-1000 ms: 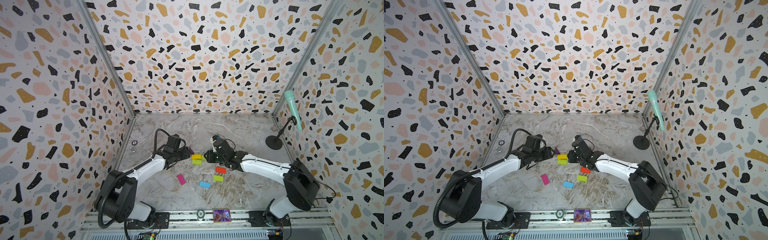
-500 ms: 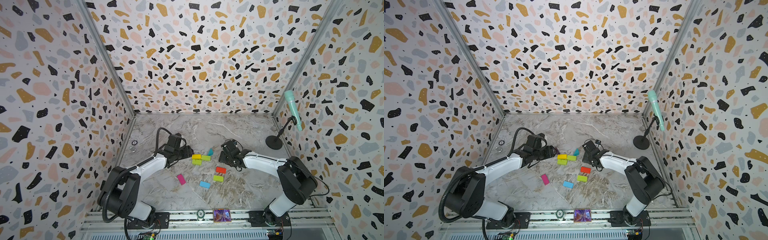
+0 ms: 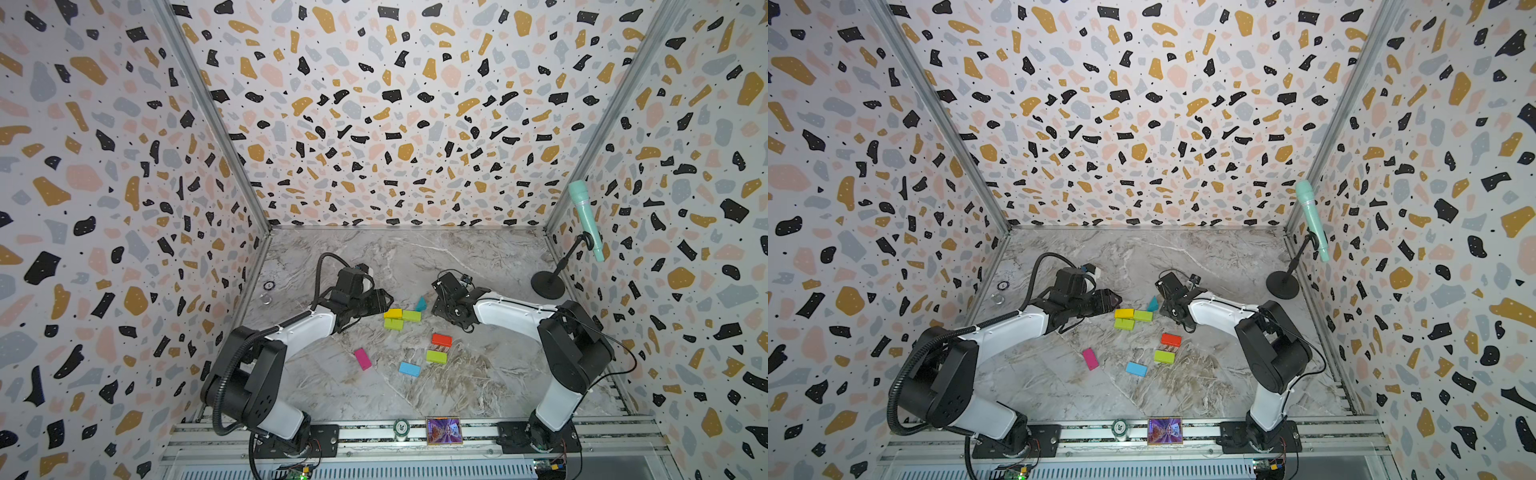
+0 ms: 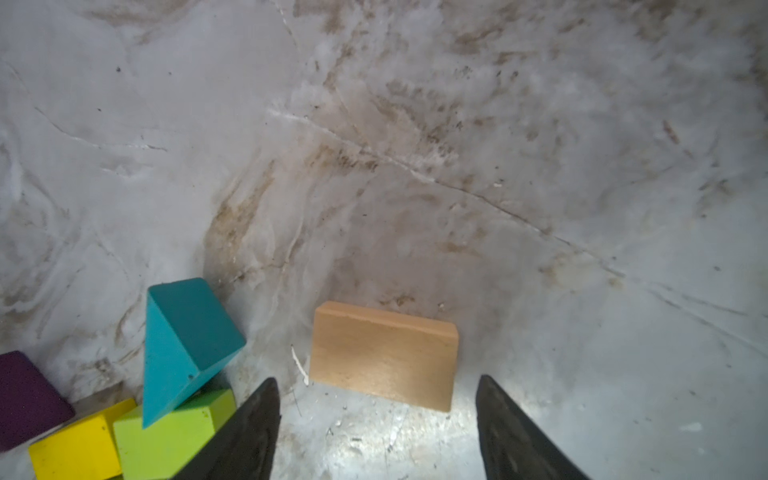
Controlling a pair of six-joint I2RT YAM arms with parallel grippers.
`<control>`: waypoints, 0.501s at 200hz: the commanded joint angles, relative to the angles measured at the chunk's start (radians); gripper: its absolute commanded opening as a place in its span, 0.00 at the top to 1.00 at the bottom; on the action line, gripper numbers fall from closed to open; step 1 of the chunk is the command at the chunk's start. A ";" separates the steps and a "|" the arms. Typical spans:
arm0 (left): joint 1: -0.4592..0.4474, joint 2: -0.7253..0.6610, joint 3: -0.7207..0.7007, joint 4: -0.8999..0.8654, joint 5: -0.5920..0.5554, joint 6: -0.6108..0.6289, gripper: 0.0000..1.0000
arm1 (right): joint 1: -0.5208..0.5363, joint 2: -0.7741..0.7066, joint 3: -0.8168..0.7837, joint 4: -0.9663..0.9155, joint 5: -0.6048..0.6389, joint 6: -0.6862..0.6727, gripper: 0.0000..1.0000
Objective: Assemble a carrot with building blocks
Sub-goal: Pick up the building block from the center of the board.
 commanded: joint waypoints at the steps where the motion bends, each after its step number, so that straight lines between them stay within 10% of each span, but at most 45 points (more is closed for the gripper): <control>1: 0.007 0.012 -0.005 0.050 0.035 0.021 0.40 | 0.006 0.037 0.050 -0.064 0.028 0.035 0.25; 100: 0.013 0.023 -0.025 0.079 0.072 0.016 0.40 | 0.002 0.142 0.125 -0.133 0.045 0.033 0.35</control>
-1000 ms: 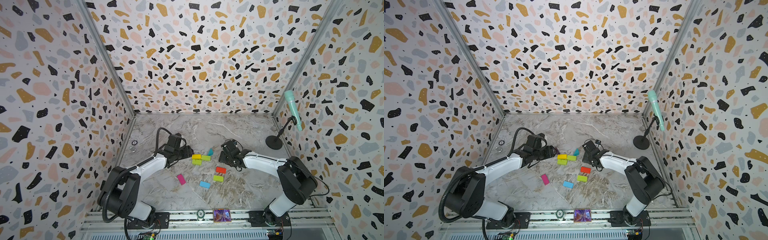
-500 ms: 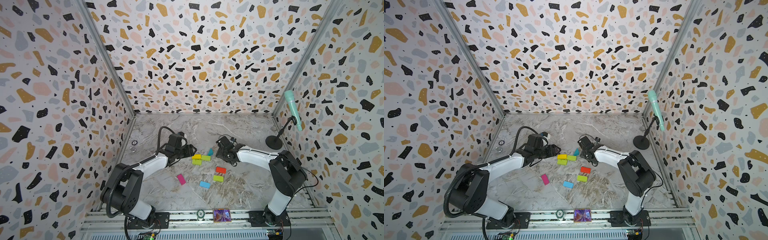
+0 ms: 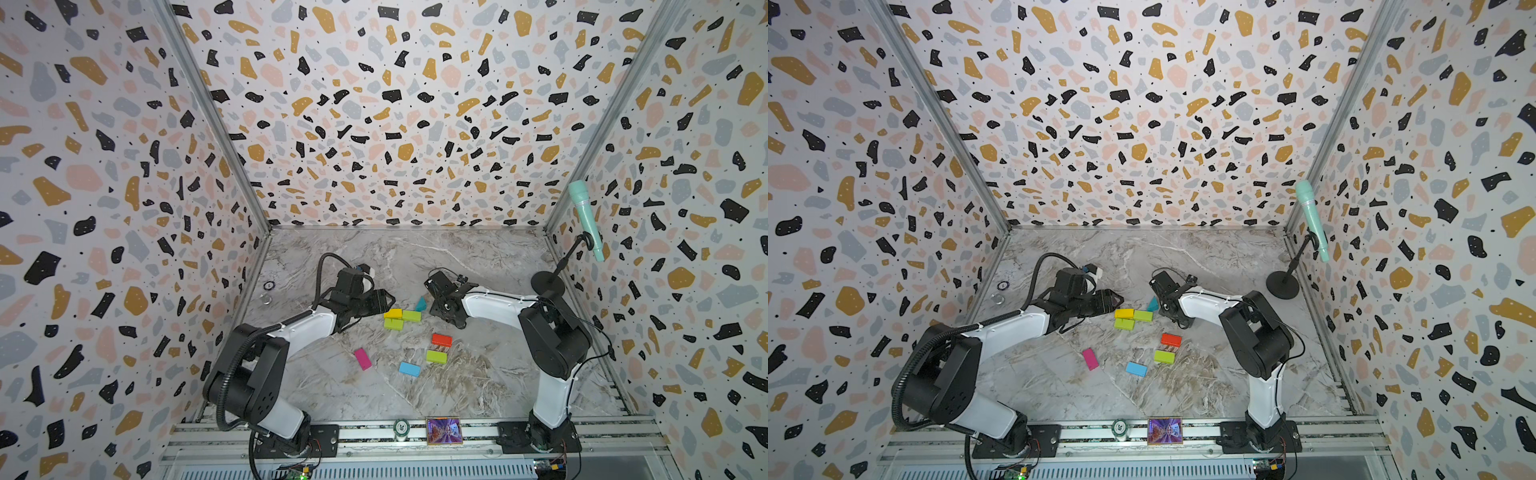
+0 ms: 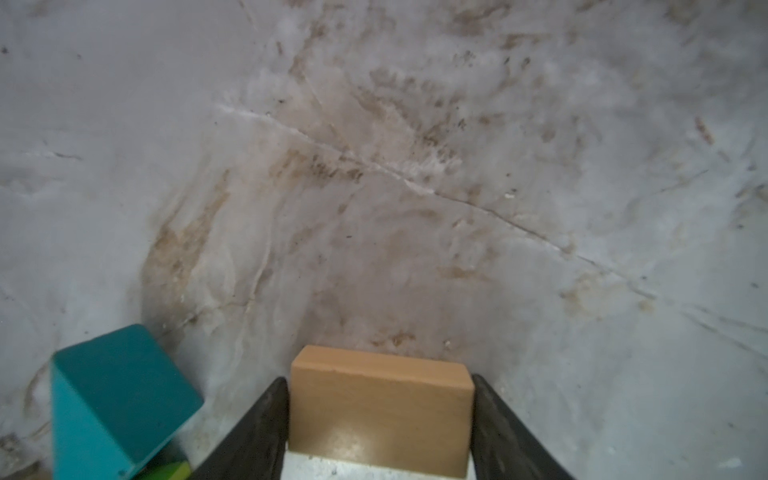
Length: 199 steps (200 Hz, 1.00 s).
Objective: Assemble a carrot with building blocks
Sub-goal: Pick up the building block from the center of the board, then assemble the building block at the center of the board.
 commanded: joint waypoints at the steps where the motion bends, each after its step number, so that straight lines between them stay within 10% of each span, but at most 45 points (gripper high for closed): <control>1: 0.007 0.005 -0.014 0.035 0.024 0.013 0.40 | 0.000 0.022 0.029 -0.061 0.005 0.002 0.36; 199: 0.007 -0.104 -0.080 -0.070 -0.068 0.027 0.39 | 0.250 -0.035 -0.021 -0.023 -0.022 -0.033 0.39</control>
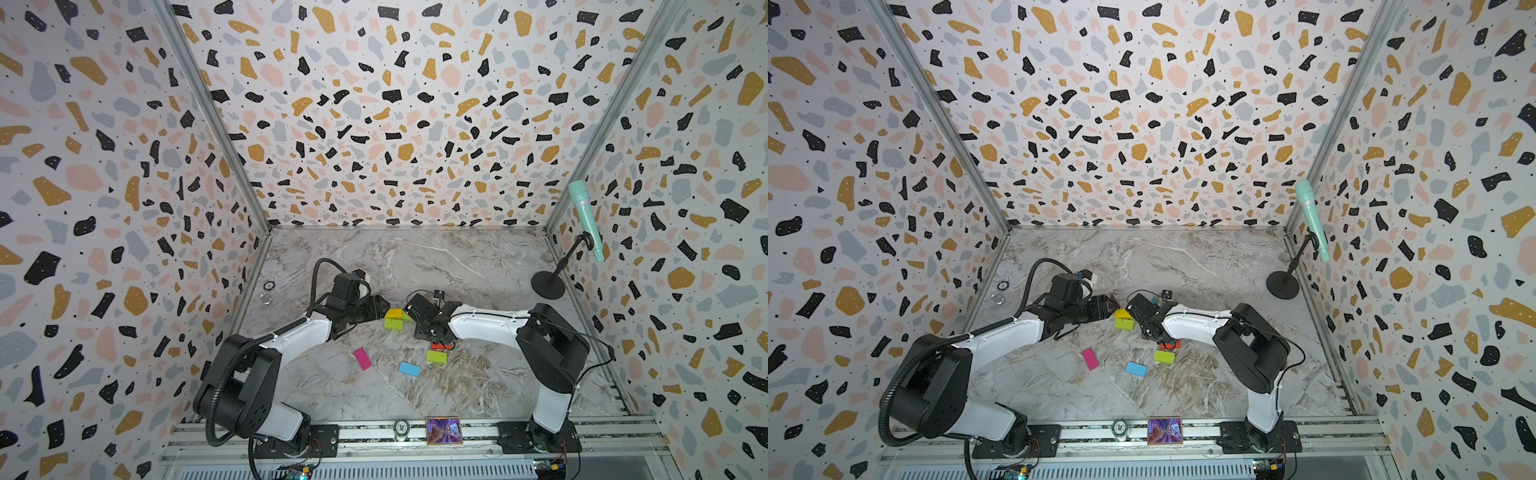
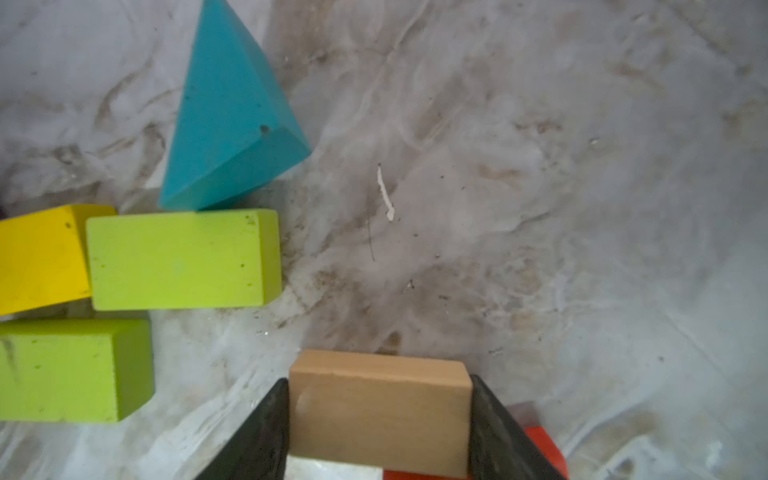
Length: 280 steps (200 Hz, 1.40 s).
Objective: Assemble a carrot with building blocks
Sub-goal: Assemble the building block at the center of the board.
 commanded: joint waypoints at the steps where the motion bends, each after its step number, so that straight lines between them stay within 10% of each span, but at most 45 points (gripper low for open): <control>1: 0.004 -0.027 -0.018 -0.010 -0.016 0.016 0.40 | 0.020 0.015 0.033 -0.004 -0.021 0.012 0.39; 229: 0.006 -0.006 -0.036 0.000 -0.011 0.017 0.40 | 0.026 0.074 0.169 0.017 -0.011 -0.020 0.29; 280: 0.005 -0.036 -0.065 -0.028 -0.035 0.028 0.58 | 0.028 -0.088 0.069 0.056 -0.011 -0.034 0.33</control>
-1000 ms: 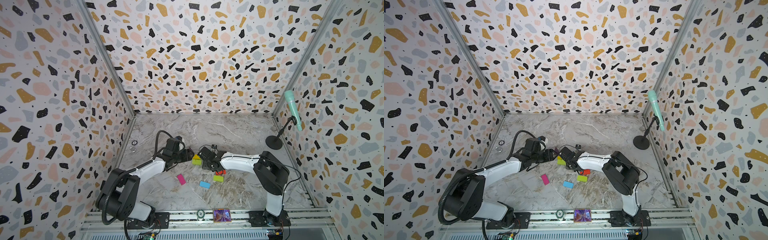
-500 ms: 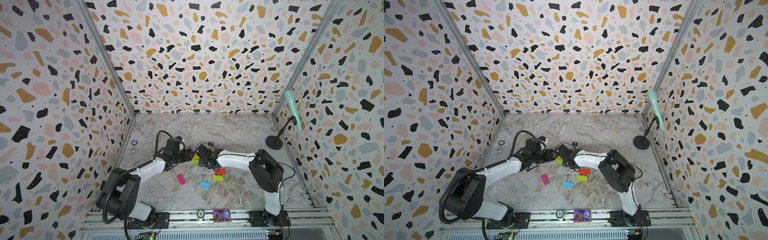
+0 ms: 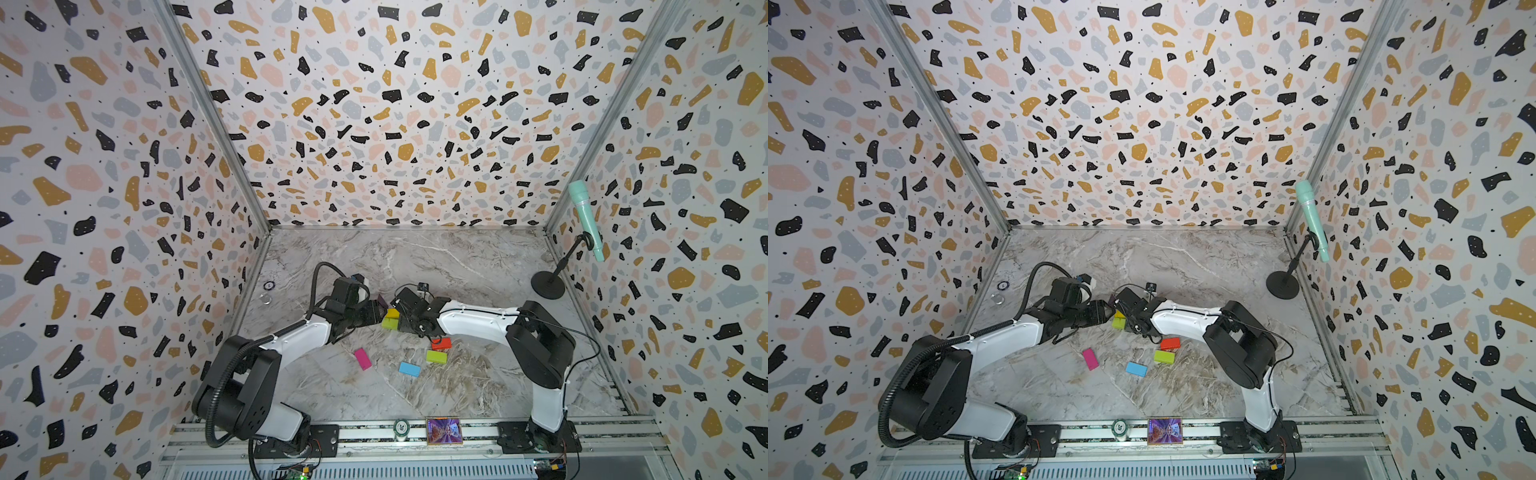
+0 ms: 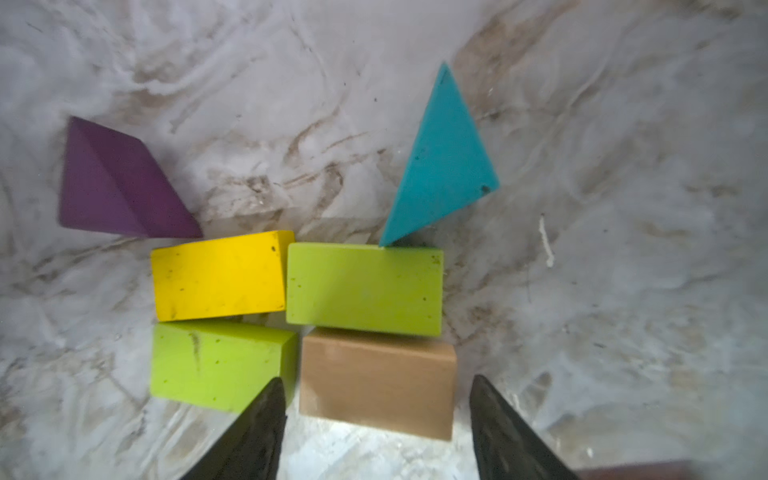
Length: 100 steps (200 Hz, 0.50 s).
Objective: Assemble a carrot with building blocks
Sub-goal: Assemble the building block at the center of the board.
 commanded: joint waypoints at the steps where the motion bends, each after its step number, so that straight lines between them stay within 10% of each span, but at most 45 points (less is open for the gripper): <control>1: 0.004 -0.027 -0.027 -0.017 -0.021 0.018 0.58 | 0.002 -0.132 -0.057 0.002 0.010 -0.009 0.33; 57: -0.012 -0.006 -0.079 -0.028 -0.011 0.024 1.00 | -0.019 -0.258 -0.315 0.174 -0.010 -0.019 0.81; 100: -0.064 0.026 -0.089 -0.030 -0.017 0.004 1.00 | -0.063 -0.242 -0.365 0.301 -0.069 -0.085 0.99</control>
